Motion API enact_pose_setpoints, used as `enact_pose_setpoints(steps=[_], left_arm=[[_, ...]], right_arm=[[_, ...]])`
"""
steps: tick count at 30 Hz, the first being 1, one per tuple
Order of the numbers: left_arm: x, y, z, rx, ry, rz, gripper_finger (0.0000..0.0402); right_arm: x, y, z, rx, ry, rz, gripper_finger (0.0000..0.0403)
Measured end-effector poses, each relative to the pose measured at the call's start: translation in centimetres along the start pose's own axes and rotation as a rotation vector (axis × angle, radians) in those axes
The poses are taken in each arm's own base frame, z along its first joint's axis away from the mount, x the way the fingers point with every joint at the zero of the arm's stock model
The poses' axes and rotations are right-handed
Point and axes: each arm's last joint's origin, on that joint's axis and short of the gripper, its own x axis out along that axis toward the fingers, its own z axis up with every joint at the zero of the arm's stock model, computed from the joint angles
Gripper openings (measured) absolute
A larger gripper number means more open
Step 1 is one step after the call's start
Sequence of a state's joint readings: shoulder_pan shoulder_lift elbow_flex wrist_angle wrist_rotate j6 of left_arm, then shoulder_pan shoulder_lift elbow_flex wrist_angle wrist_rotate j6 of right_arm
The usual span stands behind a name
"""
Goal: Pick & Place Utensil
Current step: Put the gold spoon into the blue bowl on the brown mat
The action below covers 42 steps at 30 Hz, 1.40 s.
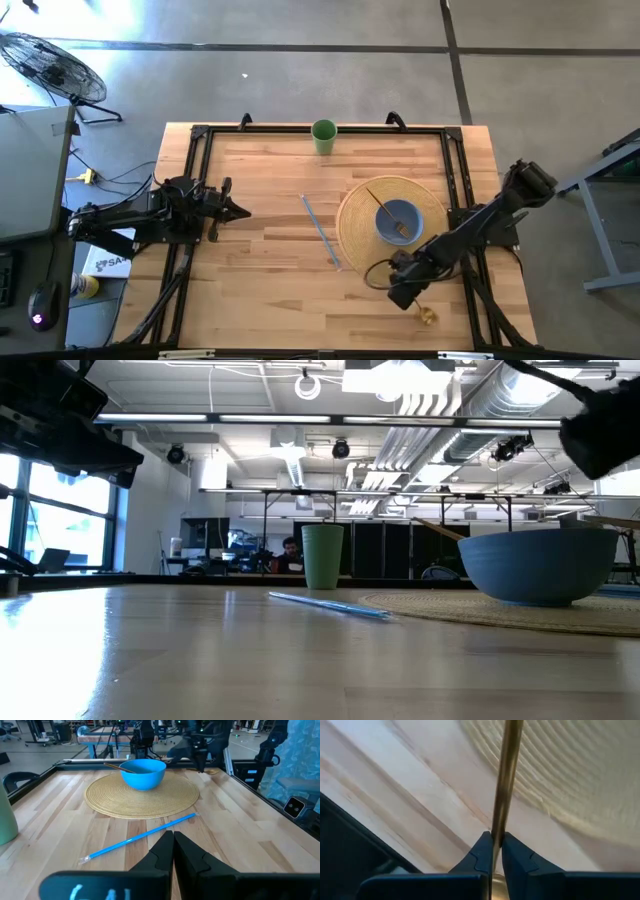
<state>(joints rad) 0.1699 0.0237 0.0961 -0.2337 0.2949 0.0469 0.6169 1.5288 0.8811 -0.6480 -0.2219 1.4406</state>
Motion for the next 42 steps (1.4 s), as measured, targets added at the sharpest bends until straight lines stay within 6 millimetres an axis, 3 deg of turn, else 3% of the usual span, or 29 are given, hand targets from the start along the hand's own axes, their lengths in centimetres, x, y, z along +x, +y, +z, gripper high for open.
enact_pose_setpoints(steps=[10, 16, 26, 33, 42], left_arm=[[0.0, 0.0, 0.0, 0.0, 0.0, 0.0, 0.001], [0.0, 0.0, 0.0, 0.0, 0.0, 0.0, 0.001], [0.0, 0.0, 0.0, 0.0, 0.0, 0.0, 0.001], [0.0, 0.0, 0.0, 0.0, 0.0, 0.0, 0.001], [0.0, 0.0, 0.0, 0.0, 0.0, 0.0, 0.001]], right_arm=[[2.4, 4.8, 2.4, -0.505, 0.05, -0.155, 0.0029], [3.3, 6.6, 3.0, -0.7, 0.054, -0.196, 0.0029], [3.8, 8.0, 3.8, -0.83, -0.068, -0.249, 0.0028], [3.8, 8.8, 4.4, -0.835, -0.16, -0.195, 0.0033], [4.6, 7.8, 5.0, -0.785, -0.166, -0.209, 0.0036]])
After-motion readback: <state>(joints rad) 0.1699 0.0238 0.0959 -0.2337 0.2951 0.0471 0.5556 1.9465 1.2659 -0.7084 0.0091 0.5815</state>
